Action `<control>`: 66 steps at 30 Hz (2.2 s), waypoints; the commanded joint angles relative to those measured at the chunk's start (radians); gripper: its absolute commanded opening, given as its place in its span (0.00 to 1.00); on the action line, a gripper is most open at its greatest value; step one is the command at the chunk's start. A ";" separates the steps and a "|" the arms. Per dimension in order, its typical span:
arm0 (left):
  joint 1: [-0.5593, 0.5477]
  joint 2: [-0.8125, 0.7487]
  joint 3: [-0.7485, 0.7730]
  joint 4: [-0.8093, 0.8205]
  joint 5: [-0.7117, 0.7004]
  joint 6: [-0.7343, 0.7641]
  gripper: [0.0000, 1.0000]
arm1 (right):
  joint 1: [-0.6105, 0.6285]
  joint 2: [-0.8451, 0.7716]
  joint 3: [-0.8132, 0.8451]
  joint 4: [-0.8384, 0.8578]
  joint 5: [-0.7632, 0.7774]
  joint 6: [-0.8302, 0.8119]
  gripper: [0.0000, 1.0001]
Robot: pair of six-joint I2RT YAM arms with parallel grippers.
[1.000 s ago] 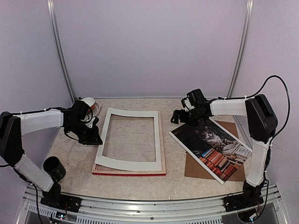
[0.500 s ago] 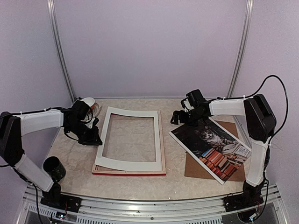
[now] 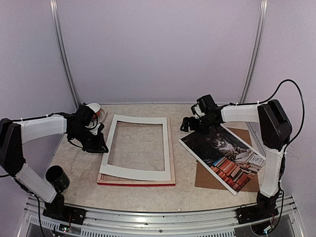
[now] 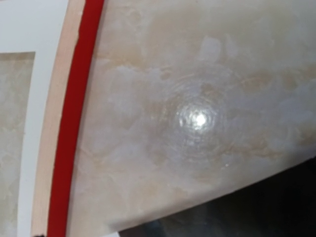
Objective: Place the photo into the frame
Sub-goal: Place the mat board on the glass panel, then adjust the mat board under the glass panel.
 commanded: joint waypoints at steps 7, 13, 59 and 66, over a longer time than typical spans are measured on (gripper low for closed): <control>-0.001 0.005 0.050 0.001 -0.023 0.009 0.26 | 0.010 0.020 0.009 -0.001 0.003 -0.006 0.99; 0.003 -0.008 0.060 -0.016 -0.075 0.008 0.48 | 0.010 0.022 0.014 0.000 0.003 -0.008 0.99; -0.466 0.451 0.346 0.011 0.051 0.227 0.68 | -0.005 -0.003 0.020 -0.059 0.036 -0.056 0.99; -0.485 0.442 0.302 0.017 0.081 0.218 0.68 | -0.005 0.008 0.030 -0.058 0.028 -0.058 0.99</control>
